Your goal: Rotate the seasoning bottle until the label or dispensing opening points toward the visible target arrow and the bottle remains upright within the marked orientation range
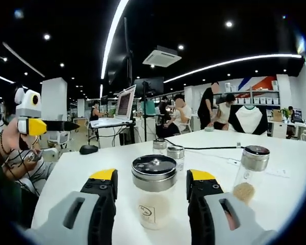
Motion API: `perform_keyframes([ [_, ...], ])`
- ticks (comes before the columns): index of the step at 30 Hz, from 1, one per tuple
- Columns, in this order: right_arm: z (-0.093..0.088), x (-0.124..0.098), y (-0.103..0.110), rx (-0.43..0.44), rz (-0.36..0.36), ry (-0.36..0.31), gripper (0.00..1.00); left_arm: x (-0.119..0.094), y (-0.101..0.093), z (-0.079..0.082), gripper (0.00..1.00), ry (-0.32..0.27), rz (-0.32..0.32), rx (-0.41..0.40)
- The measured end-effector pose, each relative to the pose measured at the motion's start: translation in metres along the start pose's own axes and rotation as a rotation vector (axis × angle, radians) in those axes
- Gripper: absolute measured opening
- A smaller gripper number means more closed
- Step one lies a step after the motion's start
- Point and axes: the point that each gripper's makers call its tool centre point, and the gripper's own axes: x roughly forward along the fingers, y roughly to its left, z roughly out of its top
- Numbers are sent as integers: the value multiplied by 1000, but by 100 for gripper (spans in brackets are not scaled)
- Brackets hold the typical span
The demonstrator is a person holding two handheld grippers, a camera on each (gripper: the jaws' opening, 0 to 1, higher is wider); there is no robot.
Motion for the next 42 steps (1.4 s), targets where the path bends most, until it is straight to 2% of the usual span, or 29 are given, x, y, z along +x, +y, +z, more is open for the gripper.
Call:
perform_keyframes([
  [4,-4,3,-1,-30,45,28,52,0,1,0,94,0,2,1],
  [6,-4,5,-4,-63,43,23,50,0,4,1,94,-1,2,0],
  [10,-7,8,1,-48,94,34,50,0,8,1,94,-4,6,-1],
  [13,-10,10,0,-42,98,43,49,-1,8,1,94,-2,11,-2],
  [17,-9,11,2,17,131,18,48,-2,9,2,94,-4,12,-2],
  [18,-9,12,2,36,130,14,47,-1,12,2,94,-4,13,-3],
  [22,-13,14,4,2,131,29,43,0,14,0,94,1,12,-6],
  [25,-12,14,0,12,119,26,39,0,16,0,94,0,12,-7],
  [31,-13,14,0,-6,119,19,38,2,20,-2,94,5,15,-11],
  [42,-13,15,-4,-16,115,28,38,3,15,0,94,-2,7,-8],
])
